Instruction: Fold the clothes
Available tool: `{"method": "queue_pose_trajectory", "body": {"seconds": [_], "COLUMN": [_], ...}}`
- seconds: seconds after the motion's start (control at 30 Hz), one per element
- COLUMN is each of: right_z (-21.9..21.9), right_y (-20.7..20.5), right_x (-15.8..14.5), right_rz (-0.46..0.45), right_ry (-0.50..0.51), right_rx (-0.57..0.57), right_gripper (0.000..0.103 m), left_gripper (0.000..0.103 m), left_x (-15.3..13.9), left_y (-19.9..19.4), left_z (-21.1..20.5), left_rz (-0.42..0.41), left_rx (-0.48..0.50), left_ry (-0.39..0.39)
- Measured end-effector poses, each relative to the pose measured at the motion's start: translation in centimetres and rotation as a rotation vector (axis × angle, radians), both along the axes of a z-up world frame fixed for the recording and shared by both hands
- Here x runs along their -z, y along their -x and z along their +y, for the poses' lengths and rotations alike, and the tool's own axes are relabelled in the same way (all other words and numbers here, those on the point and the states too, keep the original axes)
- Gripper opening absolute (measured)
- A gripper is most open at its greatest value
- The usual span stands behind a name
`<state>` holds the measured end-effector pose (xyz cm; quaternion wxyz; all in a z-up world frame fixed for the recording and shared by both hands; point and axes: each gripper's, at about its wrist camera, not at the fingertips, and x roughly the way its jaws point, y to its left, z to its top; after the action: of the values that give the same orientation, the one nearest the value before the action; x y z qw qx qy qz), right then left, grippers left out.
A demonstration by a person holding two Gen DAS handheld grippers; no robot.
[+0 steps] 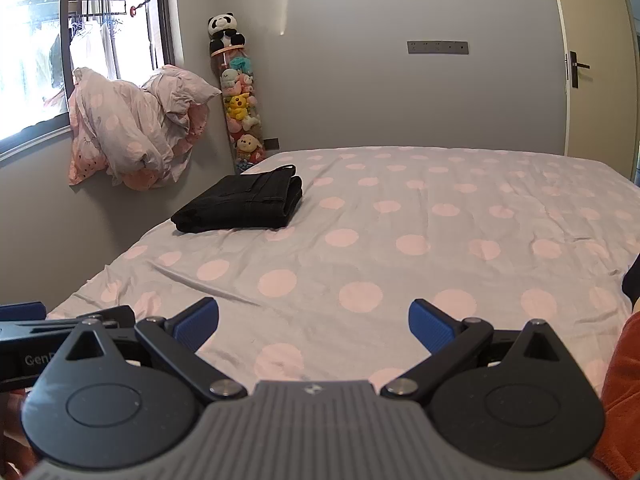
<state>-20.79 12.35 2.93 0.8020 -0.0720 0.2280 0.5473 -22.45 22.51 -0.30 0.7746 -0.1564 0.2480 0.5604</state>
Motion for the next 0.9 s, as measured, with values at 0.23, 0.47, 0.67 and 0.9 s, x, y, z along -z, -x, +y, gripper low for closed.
{"method": "queue_pose_trajectory", "body": {"seconds": [0.23,0.47,0.67,0.9], "right_z": [-0.03,-0.01,0.01,-0.30], "right_y": [-0.07,-0.19,-0.08,-0.23], "right_x": [-0.10,-0.09,-0.20,-0.13], "right_rz": [0.001,0.006,0.006,0.010], "right_ry": [-0.004,-0.006,-0.009,-0.015], "right_rx": [-0.005,-0.003,-0.007,-0.008], "right_gripper": [0.102,0.102,0.102,0.102], "left_gripper": [0.103,0.103,0.103,0.103], "left_x": [0.18,0.10,-0.05,-0.29], "left_y": [0.43,-0.03,-0.27,-0.37], "left_z": [0.53,0.25,-0.01,-0.09], "left_rz": [-0.039,-0.025,-0.018,-0.002], "left_rx": [0.002,0.017,0.012,0.021], "left_ry": [0.065,0.043,0.034,0.025]}}
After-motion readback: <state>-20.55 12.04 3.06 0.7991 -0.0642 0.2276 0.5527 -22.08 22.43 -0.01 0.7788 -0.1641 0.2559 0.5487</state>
